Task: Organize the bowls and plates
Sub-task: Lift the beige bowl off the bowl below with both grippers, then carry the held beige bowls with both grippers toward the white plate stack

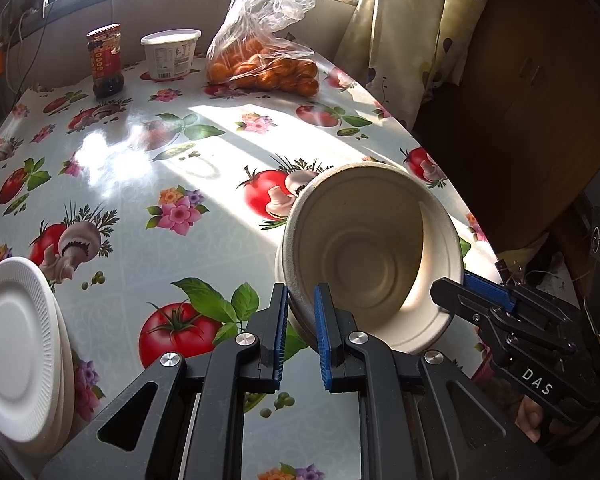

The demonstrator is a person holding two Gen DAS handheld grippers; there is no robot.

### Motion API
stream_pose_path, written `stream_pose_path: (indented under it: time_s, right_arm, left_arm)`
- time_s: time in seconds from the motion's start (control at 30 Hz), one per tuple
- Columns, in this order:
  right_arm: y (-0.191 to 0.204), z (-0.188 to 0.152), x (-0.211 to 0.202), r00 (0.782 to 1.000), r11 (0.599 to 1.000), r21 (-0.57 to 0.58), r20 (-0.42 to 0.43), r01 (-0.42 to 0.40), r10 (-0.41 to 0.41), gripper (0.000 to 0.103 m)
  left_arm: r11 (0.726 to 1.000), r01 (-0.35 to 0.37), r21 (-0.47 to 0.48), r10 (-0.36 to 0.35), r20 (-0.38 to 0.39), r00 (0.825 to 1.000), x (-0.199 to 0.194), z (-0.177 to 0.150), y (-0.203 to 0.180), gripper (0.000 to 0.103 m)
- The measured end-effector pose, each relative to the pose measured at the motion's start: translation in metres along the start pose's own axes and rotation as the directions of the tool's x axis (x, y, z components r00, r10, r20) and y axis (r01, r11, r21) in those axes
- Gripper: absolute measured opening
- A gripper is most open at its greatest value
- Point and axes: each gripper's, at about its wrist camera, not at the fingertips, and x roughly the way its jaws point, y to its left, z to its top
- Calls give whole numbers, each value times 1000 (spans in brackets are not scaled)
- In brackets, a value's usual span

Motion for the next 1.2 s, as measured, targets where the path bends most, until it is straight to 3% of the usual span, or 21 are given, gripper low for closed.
stream_pose_path:
  time_s: [0.43, 0.57, 0.9, 1.2]
  right_arm:
    - [-2, 0, 1, 1000, 1000, 1, -1, 4, -4, 26]
    - [-5, -1, 2, 1000, 1000, 4, -3, 5, -5, 33]
    - [-8, -1, 3, 1000, 1000, 6, -2, 6, -6, 37]
    - [-11, 1, -2, 1000, 1000, 17, 16, 2, -2, 48]
  left_arm:
    - [1000, -3, 2, 3, -1, 1000, 0, 0, -1, 14]
    - [1000, -6, 1, 6, -1, 1000, -1, 0, 1, 14]
    - [1000, -8, 0, 8, -3, 1000, 0, 0, 2, 14]
    - [1000, -10, 22, 9, 15, 1000, -2, 1, 5, 24]
